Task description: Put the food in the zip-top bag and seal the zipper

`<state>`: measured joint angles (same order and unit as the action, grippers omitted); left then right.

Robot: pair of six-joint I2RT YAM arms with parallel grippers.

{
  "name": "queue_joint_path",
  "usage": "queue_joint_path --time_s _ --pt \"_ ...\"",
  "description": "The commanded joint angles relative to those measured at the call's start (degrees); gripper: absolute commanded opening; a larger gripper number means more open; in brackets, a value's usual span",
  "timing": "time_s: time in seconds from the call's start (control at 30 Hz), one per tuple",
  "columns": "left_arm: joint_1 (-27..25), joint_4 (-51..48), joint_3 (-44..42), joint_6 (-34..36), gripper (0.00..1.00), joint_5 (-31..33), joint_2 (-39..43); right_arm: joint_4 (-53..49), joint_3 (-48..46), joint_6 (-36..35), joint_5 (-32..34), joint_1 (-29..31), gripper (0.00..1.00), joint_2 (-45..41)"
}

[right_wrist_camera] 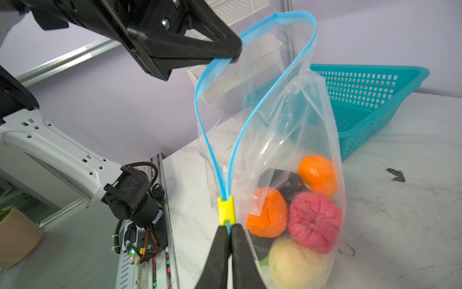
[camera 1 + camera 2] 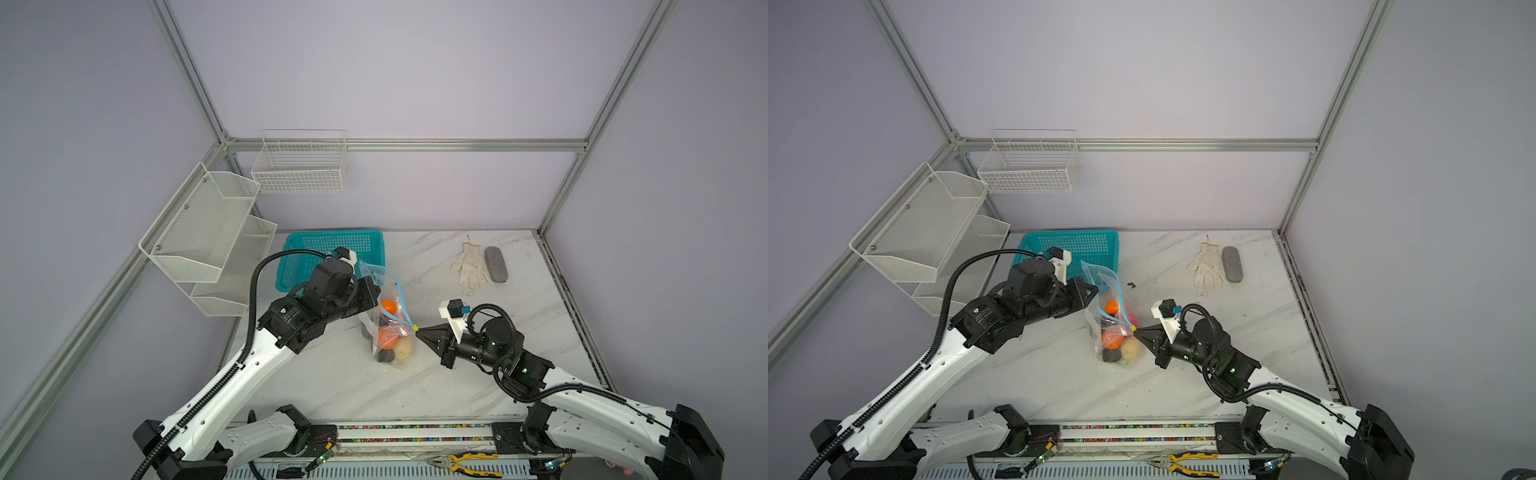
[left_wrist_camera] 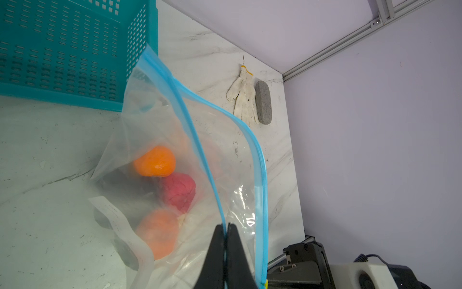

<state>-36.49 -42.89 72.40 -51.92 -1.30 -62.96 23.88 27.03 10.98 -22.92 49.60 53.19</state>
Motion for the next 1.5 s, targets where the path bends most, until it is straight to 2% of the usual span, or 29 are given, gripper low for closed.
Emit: queue_joint_path --time_s 0.0,0.23,0.4,0.83,0.93,1.07,1.17,1.33,1.47 --pt "0.3 2.9 -1.7 -0.5 0.00 -0.5 1.3 -1.7 2.1 -2.6 0.3 0.4 0.04 -1.0" --pt "0.3 0.1 -1.0 -0.1 0.00 2.8 3.5 -7.8 10.0 -8.2 2.9 0.4 0.00 0.7" --pt "0.3 -2.1 -2.1 -0.2 0.00 6.0 6.8 -12.6 18.0 -15.5 1.2 0.4 0.00 5.7" --pt "0.3 -6.6 -2.1 0.3 0.01 8.6 11.8 -23.3 36.2 -34.2 -4.2 0.4 0.00 17.0" --pt "0.3 -6.9 -3.4 0.3 0.11 9.5 13.5 -27.0 40.4 -39.0 -5.9 0.4 0.00 20.9" --pt "0.3 -8.2 -3.7 2.0 0.38 11.8 15.8 -32.3 45.1 -46.8 -5.9 0.2 0.00 23.7" --pt "0.3 -9.3 -1.1 5.7 0.51 14.4 16.6 -34.3 46.6 -51.7 -6.5 0.3 0.00 24.4" --pt "0.3 -9.2 4.9 14.3 0.68 17.0 15.7 -39.5 50.4 -57.1 -8.9 -0.8 0.00 27.5" --pt "0.3 -8.6 8.5 20.7 0.73 16.3 12.5 -44.6 54.3 -60.2 -10.7 -2.6 0.00 30.9"
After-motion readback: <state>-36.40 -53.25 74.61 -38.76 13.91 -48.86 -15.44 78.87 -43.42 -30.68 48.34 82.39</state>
